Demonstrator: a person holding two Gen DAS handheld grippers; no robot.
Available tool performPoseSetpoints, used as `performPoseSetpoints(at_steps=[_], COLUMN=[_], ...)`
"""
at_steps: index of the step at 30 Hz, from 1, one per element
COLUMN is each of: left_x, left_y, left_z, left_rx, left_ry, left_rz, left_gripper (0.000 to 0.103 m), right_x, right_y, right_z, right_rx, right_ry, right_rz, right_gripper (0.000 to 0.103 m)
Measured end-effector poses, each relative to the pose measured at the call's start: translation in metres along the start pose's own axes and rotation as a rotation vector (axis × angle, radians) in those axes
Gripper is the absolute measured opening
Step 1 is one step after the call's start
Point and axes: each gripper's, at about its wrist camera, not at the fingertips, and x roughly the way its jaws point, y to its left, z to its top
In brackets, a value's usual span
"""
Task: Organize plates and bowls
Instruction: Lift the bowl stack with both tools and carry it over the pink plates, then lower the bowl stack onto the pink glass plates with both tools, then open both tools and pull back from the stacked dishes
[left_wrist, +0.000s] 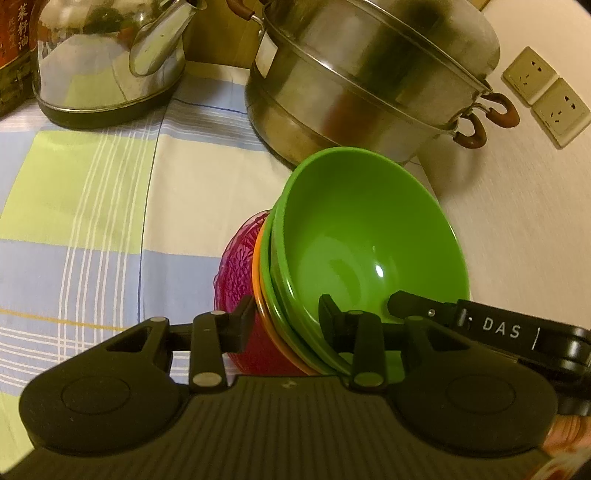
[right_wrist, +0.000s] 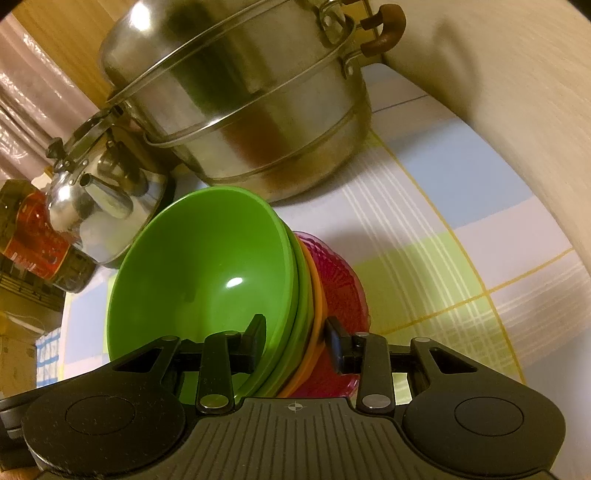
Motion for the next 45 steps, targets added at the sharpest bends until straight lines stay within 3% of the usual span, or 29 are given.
performPoseSetpoints(at_steps=[22,29,45], left_x=[-0.003,-0.019,-0.077], left_y=[0.0,-0.003,-0.014], left_z=[-0.004,-0.004,-0.024], left_rx=[0.007,0.012,0.041], left_ry=[-0.023,-0.068,-0.152], left_rz=[-0.006,0.015,0.015], left_gripper=[0.035,0.041,0.048], right_x=[-0.001,-0.019,-0.068], right_y=[-0.003,0.004,0.015], right_z=[-0.006,-0.008,-0.024], right_rx=[0.016,-0.019,-0.019], right_ry=[-0.004,-0.063,-0.104], right_rz=[0.015,0.024,0.033], right_gripper=[0.036,0.048,0.049])
